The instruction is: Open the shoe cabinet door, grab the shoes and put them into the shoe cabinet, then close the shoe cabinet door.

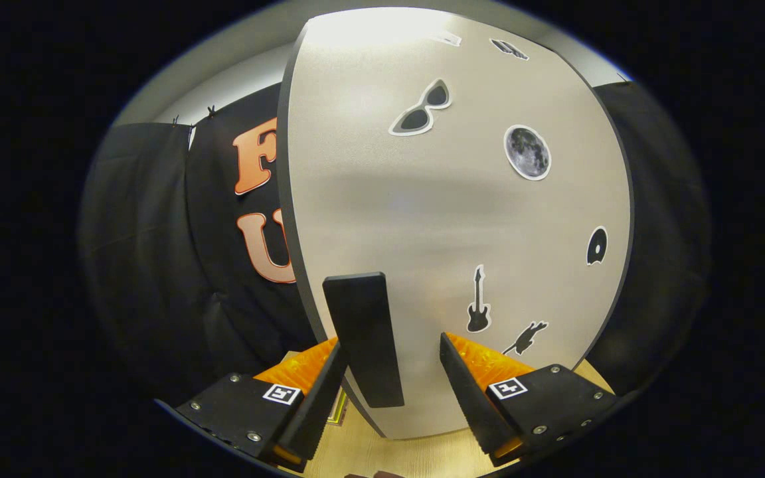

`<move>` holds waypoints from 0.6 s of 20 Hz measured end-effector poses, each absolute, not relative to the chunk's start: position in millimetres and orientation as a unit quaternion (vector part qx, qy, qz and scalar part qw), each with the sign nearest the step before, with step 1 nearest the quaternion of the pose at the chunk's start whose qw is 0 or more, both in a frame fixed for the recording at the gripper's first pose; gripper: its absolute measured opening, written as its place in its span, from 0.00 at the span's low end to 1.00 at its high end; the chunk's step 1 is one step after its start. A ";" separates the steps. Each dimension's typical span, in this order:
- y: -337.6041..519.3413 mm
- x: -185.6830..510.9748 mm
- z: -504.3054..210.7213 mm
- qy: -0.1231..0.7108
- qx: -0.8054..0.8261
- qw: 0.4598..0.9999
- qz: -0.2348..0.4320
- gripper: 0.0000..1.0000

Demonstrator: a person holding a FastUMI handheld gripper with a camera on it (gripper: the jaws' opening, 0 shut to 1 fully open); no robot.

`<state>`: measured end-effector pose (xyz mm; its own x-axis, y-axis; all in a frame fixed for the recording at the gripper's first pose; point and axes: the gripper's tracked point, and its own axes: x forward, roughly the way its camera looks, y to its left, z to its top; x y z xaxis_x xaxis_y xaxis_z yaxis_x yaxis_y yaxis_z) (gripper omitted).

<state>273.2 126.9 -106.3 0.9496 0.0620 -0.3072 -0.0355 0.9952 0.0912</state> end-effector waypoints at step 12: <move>142.8 257.3 -94.7 0.150 0.034 0.988 0.008 0.88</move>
<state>257.3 142.8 -94.7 0.9546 0.0260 -0.2968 -0.0054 0.9975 0.0701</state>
